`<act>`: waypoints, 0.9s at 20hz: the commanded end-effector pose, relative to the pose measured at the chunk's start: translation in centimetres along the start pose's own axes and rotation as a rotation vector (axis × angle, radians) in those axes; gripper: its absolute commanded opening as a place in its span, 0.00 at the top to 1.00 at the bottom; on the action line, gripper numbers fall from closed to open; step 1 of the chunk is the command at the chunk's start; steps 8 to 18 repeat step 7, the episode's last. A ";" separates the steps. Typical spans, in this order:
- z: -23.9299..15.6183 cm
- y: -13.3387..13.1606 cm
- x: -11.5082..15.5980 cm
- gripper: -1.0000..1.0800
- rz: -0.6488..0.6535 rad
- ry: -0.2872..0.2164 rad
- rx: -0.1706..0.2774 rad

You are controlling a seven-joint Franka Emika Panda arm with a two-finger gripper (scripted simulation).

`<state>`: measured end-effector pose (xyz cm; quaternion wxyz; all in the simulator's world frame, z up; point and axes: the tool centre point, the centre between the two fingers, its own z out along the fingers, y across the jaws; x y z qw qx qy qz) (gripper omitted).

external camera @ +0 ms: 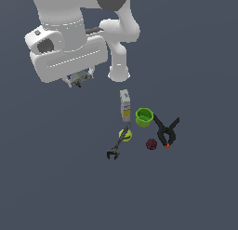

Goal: Pick up a designated object from a clutter of objects.

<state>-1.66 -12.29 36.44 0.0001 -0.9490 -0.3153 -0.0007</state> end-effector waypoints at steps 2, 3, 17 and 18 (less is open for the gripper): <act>-1.4 -0.2 -0.2 1.00 0.001 -0.001 0.001; -1.6 -0.2 -0.2 1.00 0.001 -0.001 0.001; -2.0 -0.3 -0.2 1.00 0.001 -0.001 0.001; -2.0 -0.3 -0.2 1.00 0.001 -0.001 0.001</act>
